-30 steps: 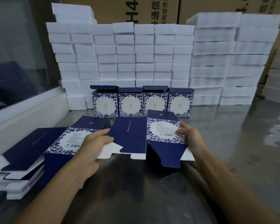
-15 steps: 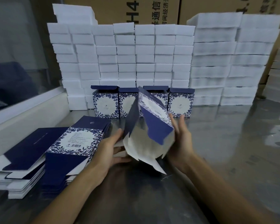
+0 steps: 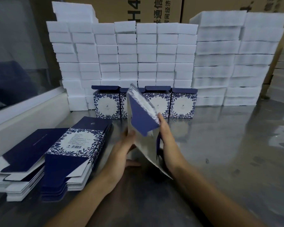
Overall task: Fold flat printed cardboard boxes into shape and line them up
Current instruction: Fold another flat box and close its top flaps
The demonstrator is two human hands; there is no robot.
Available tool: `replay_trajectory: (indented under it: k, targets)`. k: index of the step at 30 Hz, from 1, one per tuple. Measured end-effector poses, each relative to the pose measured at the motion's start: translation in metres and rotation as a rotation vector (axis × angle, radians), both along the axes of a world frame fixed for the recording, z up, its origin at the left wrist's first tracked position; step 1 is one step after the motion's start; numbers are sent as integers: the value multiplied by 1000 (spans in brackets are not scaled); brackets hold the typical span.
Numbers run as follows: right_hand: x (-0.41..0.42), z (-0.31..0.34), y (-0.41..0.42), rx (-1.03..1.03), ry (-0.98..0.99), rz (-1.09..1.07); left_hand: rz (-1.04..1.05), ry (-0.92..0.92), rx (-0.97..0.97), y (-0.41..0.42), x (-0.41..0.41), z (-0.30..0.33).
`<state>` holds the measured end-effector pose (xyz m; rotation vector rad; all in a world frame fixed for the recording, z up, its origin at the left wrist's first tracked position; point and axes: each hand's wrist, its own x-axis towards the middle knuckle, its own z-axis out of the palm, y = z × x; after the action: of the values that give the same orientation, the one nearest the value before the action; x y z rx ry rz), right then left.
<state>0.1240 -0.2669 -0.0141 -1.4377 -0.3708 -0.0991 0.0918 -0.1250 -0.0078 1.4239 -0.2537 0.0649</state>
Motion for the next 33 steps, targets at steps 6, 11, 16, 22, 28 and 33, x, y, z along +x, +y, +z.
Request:
replay_trajectory:
  k: [6, 11, 16, 22, 28, 33]
  targets:
    - [13, 0, -25, 210, 170, -92, 211, -39, 57, 8, 8, -4]
    - [10, -4, -30, 59, 147, 55, 353, -67, 266, 15, 16, -11]
    - [9, -13, -26, -318, -81, 92, 473, -107, 364, 19, 21, -20]
    - [7, -8, -27, -397, -137, -30, 573, -44, 295, 22, 22, -21]
    - [4, 4, -27, -243, -216, -320, 614, -9, 297, 23, 20, -12]
    - [14, 9, -33, 42, -161, -471, 609, -58, 299, 22, 17, -5]
